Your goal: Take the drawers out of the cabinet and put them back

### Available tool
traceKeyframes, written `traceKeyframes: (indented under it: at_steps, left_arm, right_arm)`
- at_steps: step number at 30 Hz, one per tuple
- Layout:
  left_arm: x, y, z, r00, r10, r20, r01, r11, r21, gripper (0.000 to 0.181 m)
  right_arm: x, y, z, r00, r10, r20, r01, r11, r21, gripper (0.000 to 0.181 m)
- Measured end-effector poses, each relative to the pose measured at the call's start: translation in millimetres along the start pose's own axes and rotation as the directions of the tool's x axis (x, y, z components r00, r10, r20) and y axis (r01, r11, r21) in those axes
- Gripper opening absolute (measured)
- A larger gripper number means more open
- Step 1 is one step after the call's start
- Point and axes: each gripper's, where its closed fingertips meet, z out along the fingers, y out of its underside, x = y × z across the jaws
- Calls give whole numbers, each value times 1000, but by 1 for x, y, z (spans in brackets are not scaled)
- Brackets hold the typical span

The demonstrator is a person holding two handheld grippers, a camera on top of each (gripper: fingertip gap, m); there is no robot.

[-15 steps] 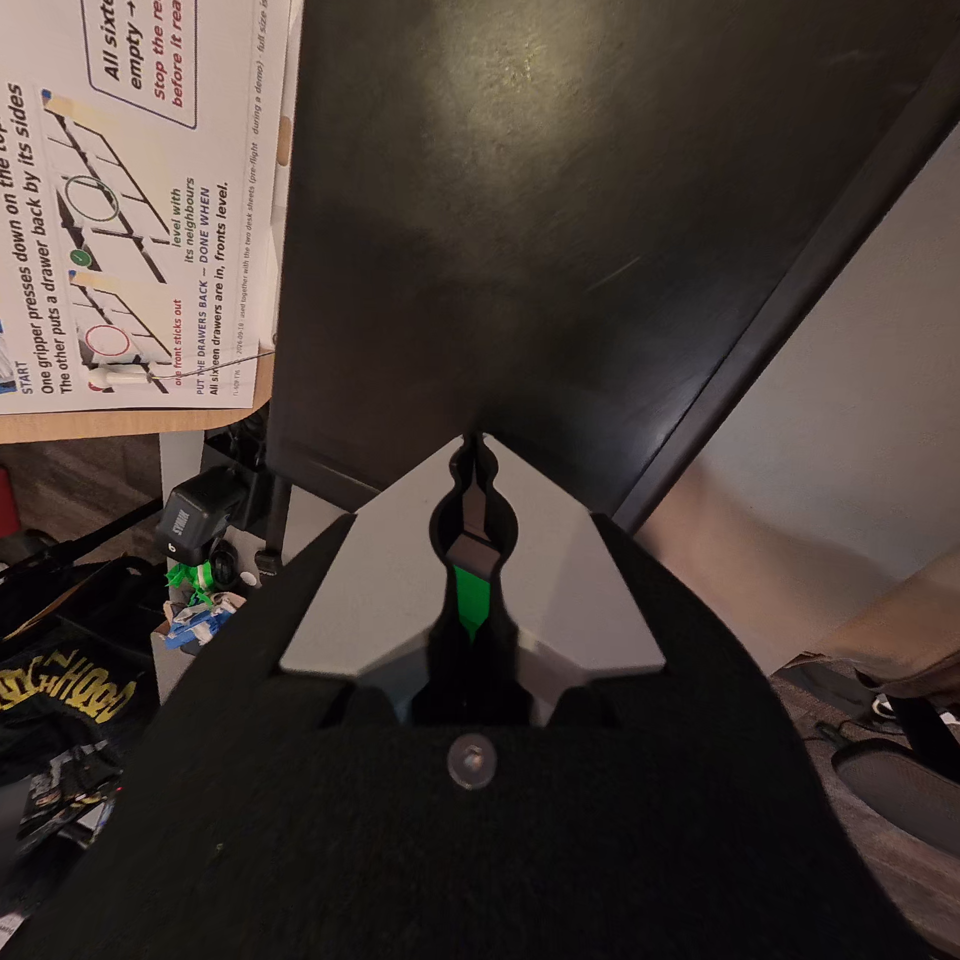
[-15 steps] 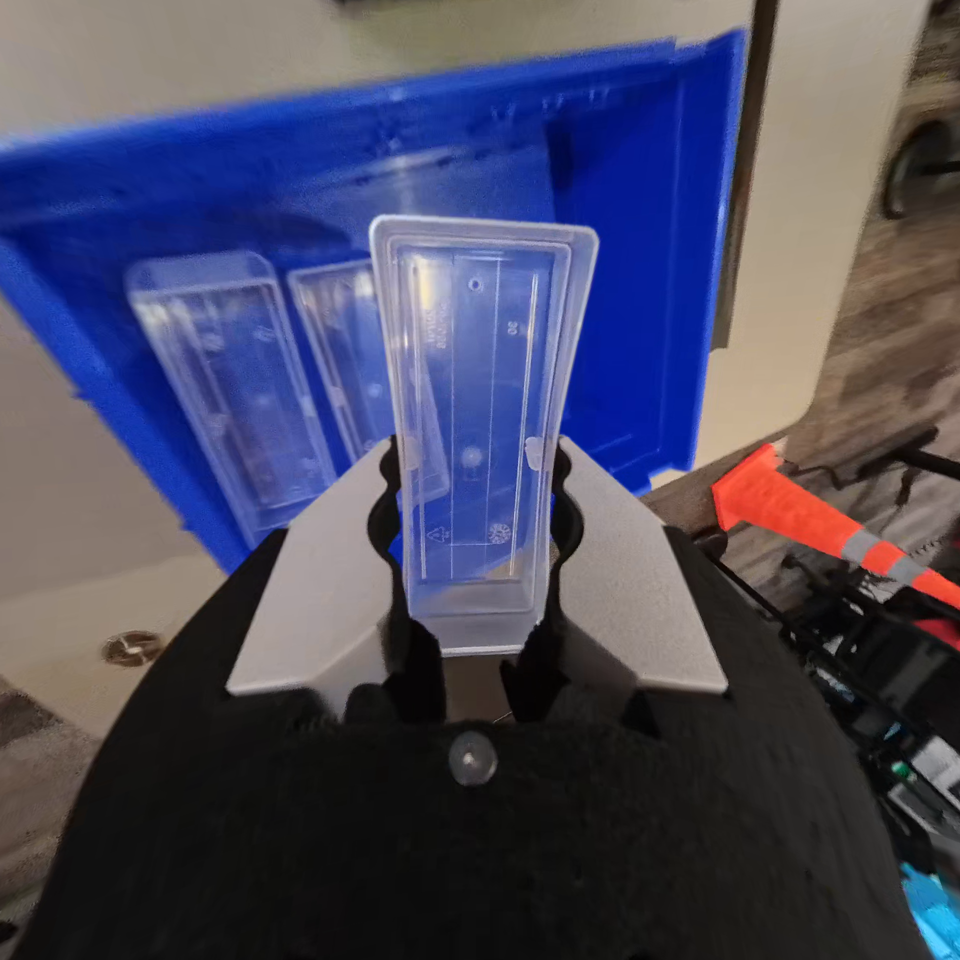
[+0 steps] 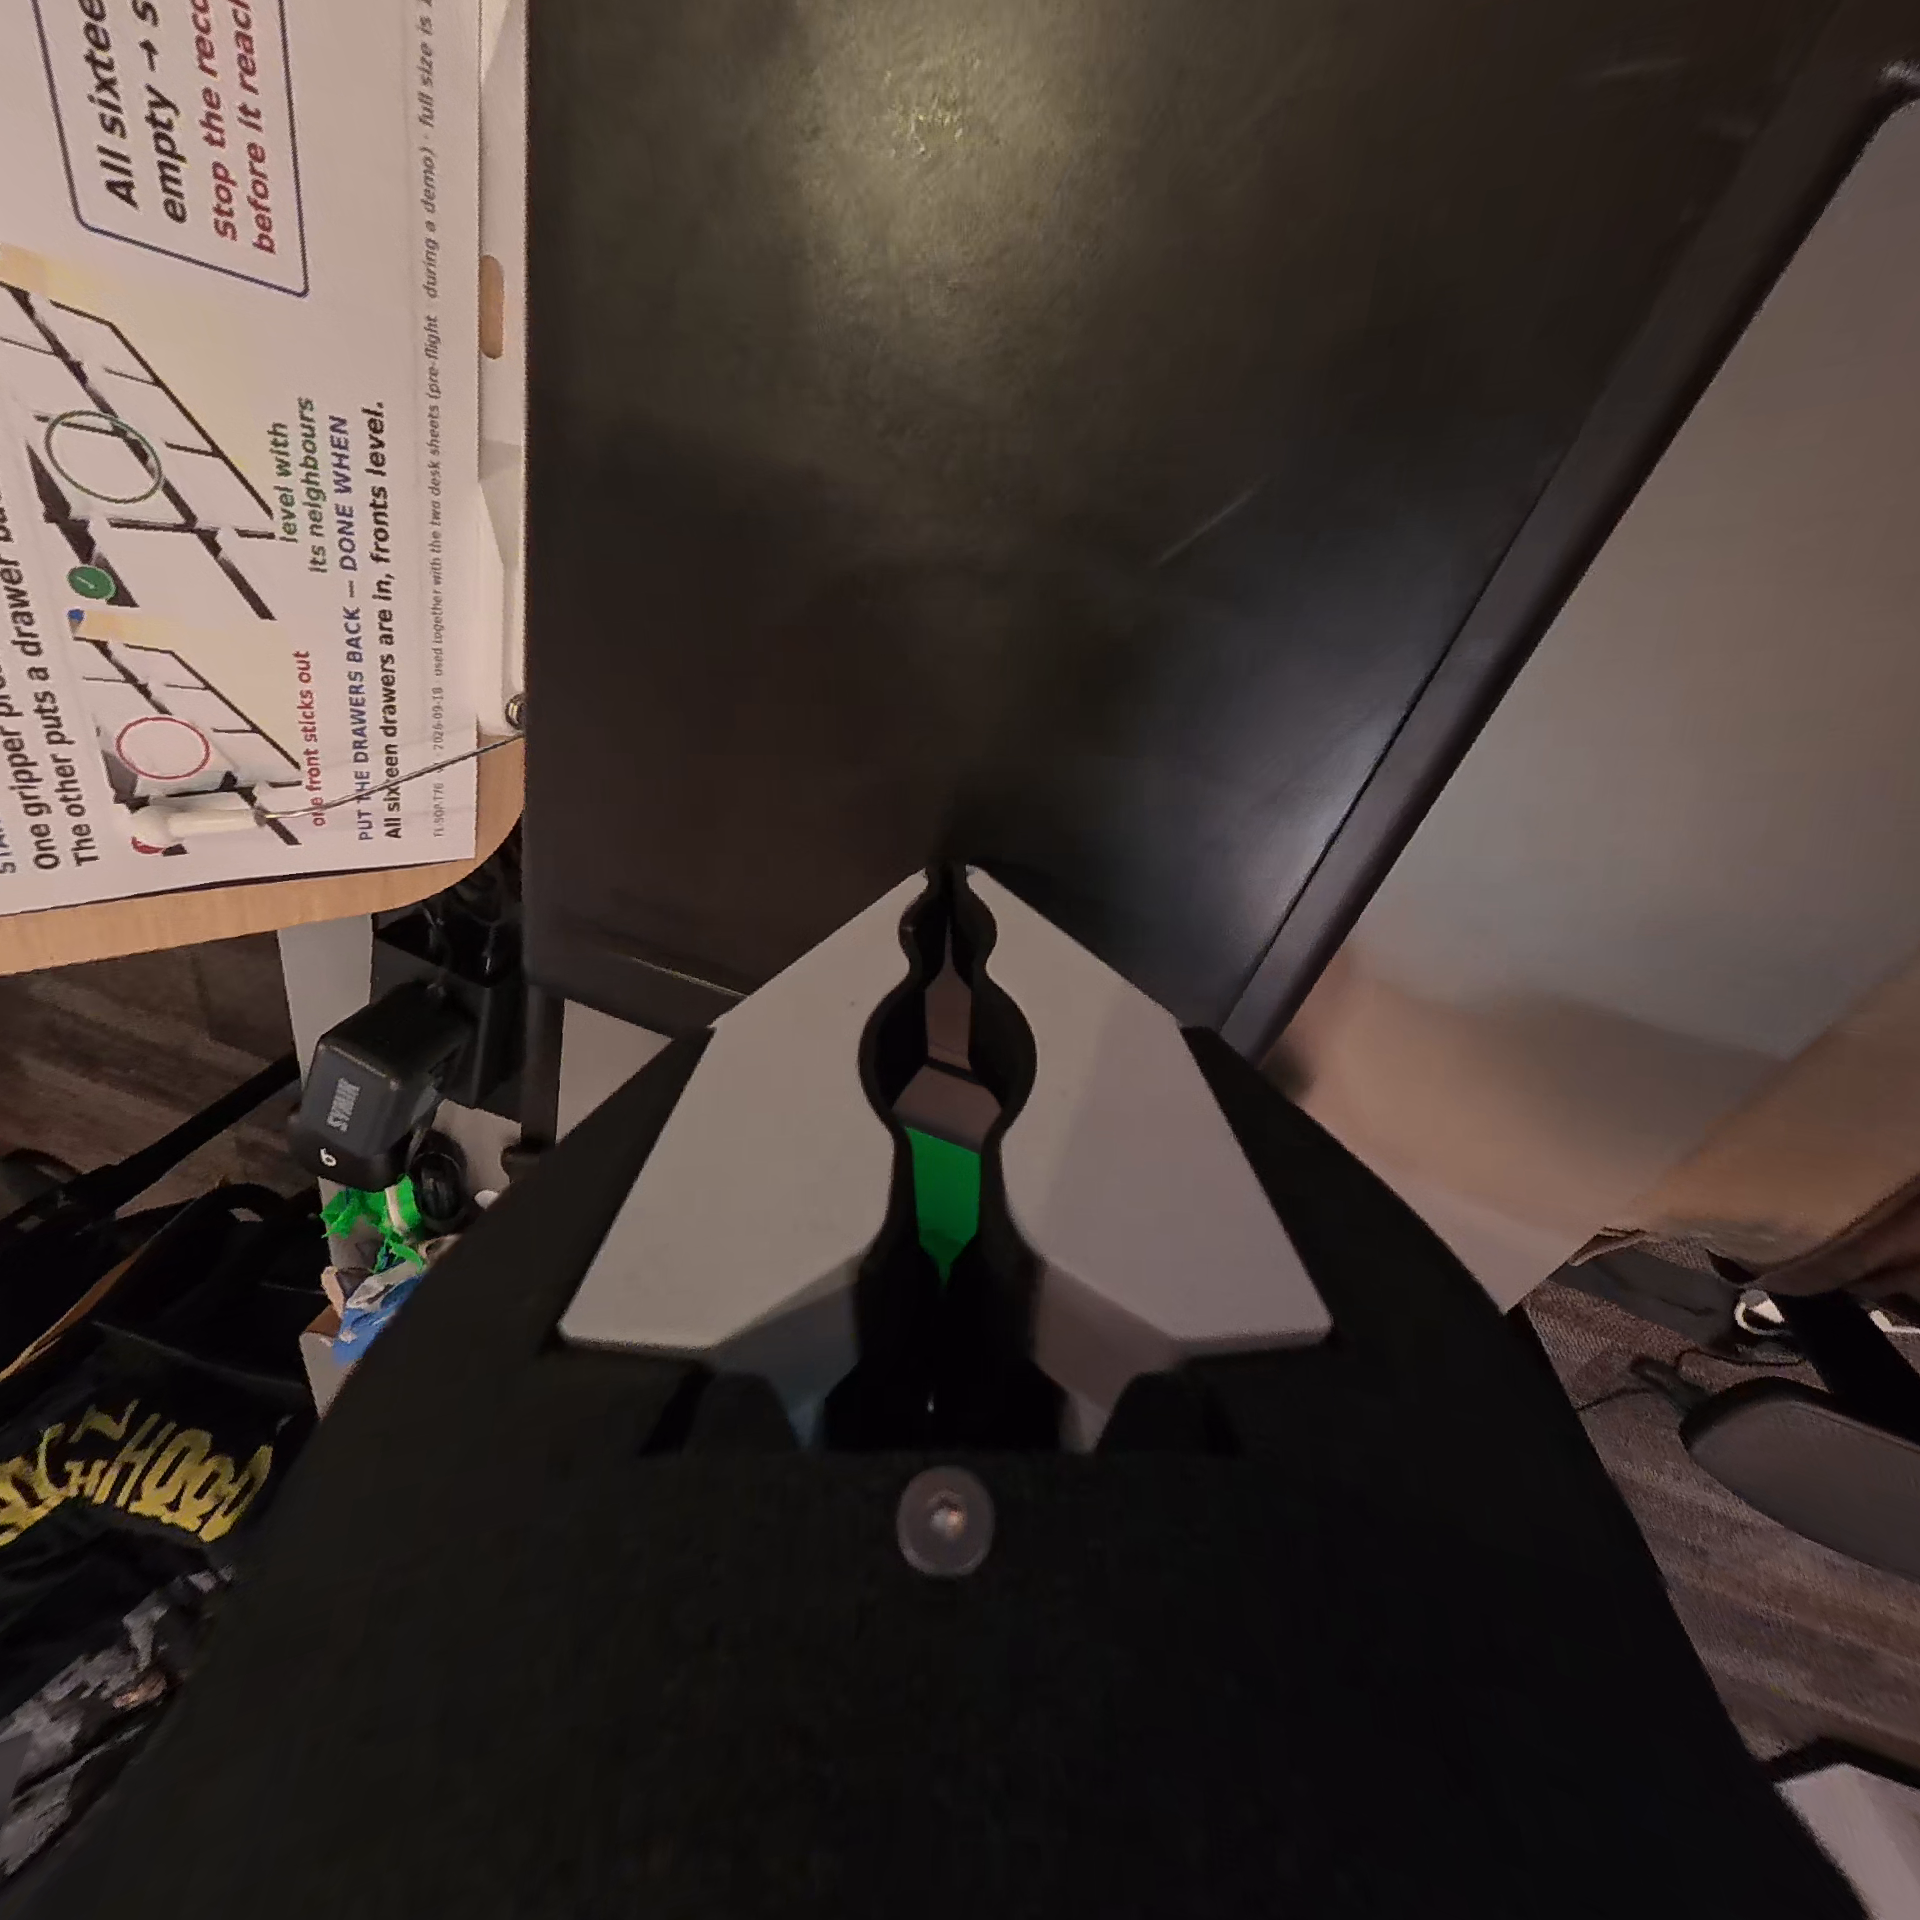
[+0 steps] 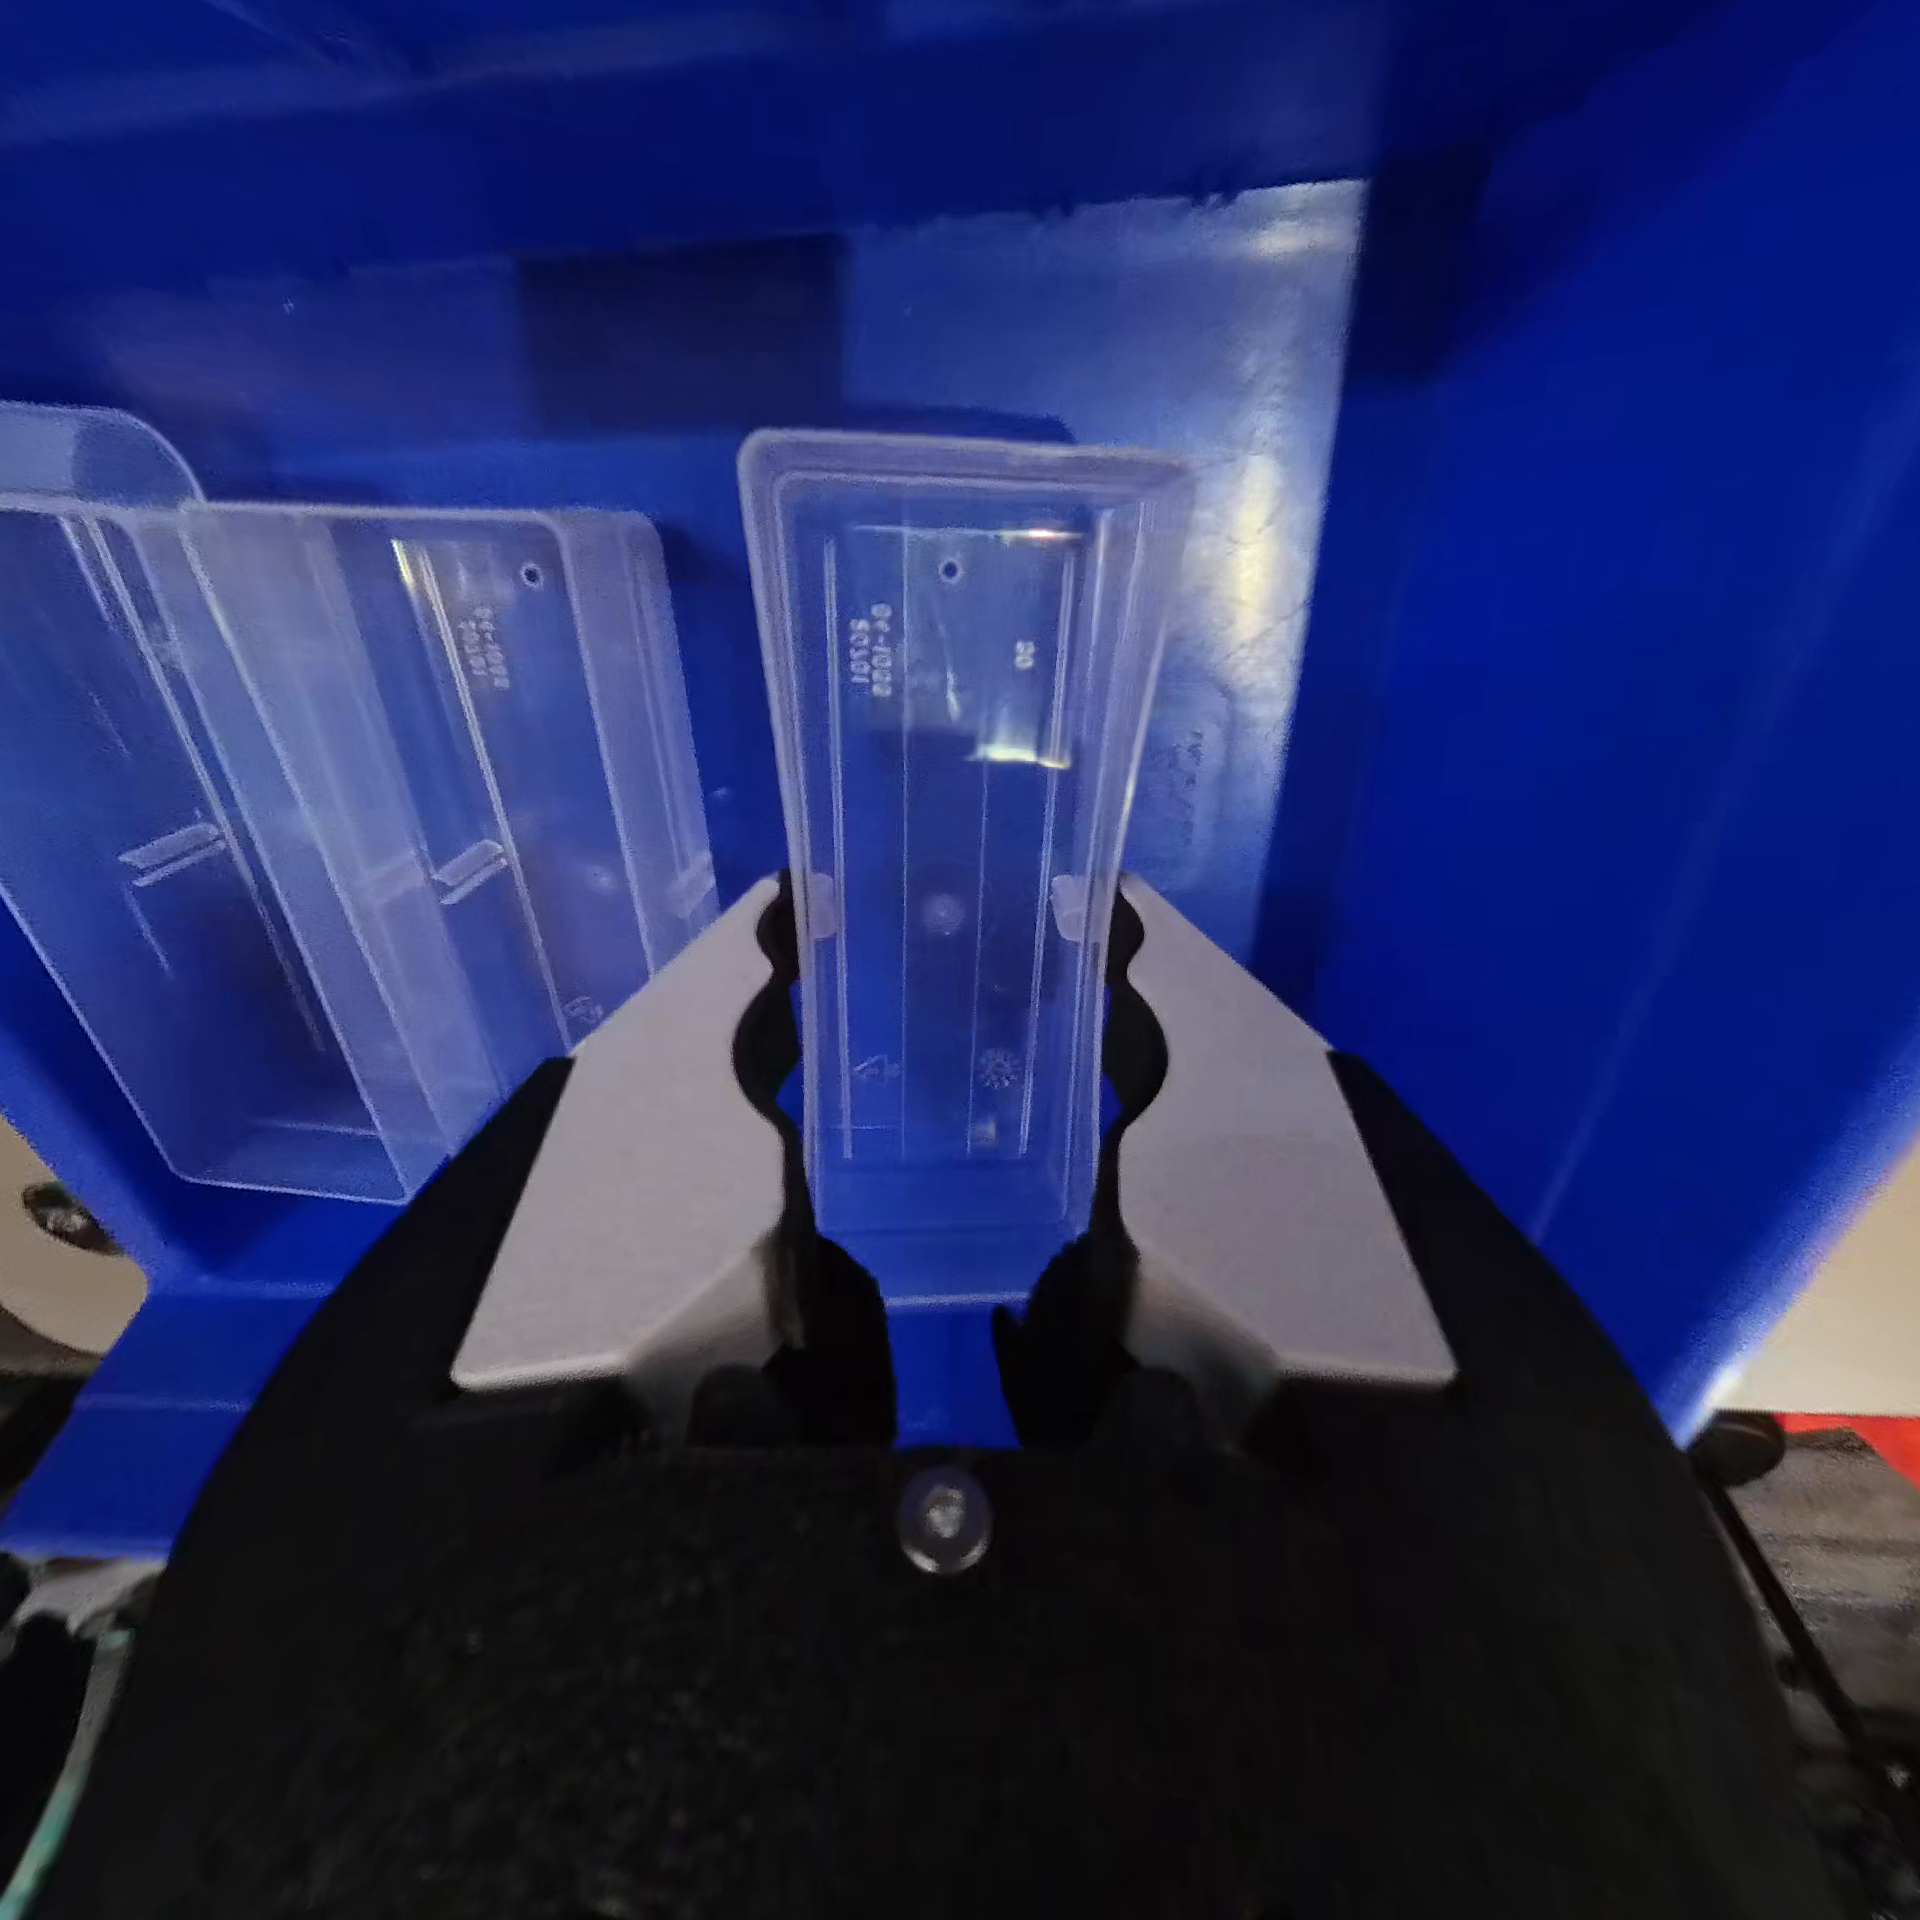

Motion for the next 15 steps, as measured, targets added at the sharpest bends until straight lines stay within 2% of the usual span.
traceKeyframes:
  at_steps: [1, 4, 8, 10, 12, 15]
  left_arm:
    - [0, 0, 0, 1000, 2, -2, -2, 1000, 8, 0]
    - [0, 0, 0, 1000, 7, -7, -7, 999, 33, 0]
    - [0, 0, 0, 1000, 2, -30, 0, 998, 61, 0]
    - [0, -4, 0, 999, -11, -47, 15, 996, 89, 0]
    - [0, -4, 0, 998, -17, -64, 23, 995, 97, 0]
    - [0, -3, 0, 997, -20, -74, 27, 995, 98, 0]
  right_arm:
    - [-1, 1, 4, 1000, -11, 15, 12, 1000, -14, 57]
    - [-8, 4, 13, 998, -39, 40, 41, 999, -31, 60]
    - [-8, 4, 16, 996, -83, -45, 81, 996, -32, 67]
    - [-4, 10, 17, 981, -135, -141, 118, 986, -121, 72]
    - [0, 19, 15, 956, -180, -232, 118, 959, -259, 65]
    - [-4, 19, 14, 944, -195, -265, 102, 940, -327, 64]
